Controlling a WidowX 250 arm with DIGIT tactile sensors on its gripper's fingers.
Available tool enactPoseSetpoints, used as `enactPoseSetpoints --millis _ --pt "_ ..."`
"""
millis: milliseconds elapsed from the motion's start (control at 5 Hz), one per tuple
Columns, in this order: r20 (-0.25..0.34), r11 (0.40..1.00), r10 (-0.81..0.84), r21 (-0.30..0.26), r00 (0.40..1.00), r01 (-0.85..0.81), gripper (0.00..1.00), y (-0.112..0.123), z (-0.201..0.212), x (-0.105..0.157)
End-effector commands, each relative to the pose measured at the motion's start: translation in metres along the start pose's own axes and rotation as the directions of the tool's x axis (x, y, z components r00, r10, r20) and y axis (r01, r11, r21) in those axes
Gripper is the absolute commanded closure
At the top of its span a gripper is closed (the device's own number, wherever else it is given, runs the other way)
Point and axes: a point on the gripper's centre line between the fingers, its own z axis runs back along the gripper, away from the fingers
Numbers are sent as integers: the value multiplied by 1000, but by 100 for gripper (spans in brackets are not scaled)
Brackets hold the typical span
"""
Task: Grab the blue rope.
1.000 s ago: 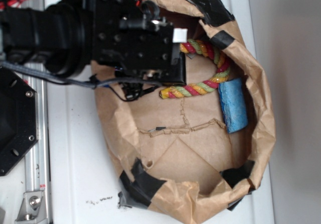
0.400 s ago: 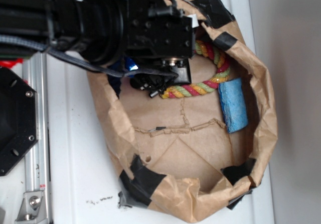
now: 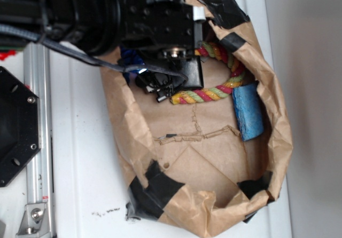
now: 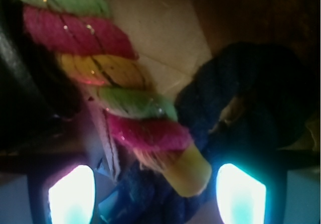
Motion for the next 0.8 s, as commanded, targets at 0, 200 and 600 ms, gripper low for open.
enactPoseSetpoints --millis 0,200,600 --pt "-34 997 19 -68 999 -21 0 24 -10 -14" --pt "-21 996 34 -87 999 -35 100 20 -4 -19" --pt "-6 997 10 -80 1000 -11 100 20 -3 -16"
